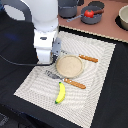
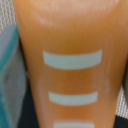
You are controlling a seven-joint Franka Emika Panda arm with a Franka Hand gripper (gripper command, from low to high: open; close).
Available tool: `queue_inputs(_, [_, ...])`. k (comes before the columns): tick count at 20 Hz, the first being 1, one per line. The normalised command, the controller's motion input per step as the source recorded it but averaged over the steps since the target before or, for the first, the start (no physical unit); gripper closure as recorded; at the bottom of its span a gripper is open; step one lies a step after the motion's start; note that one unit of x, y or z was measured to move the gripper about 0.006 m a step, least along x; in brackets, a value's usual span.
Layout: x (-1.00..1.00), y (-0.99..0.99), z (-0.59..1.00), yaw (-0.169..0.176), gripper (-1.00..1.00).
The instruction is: Interact with the objects in diverse but meaningful ways.
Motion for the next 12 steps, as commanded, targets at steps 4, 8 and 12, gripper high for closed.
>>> queue_inputs(4, [-0.29,0.3,0.96,0.013,-1.0])
queue_inputs(8, [-0.1,0.25,1.0,0.0,-1.0])
queue_inputs(12, [0.0,0.02,0.86,-0.007,-1.0])
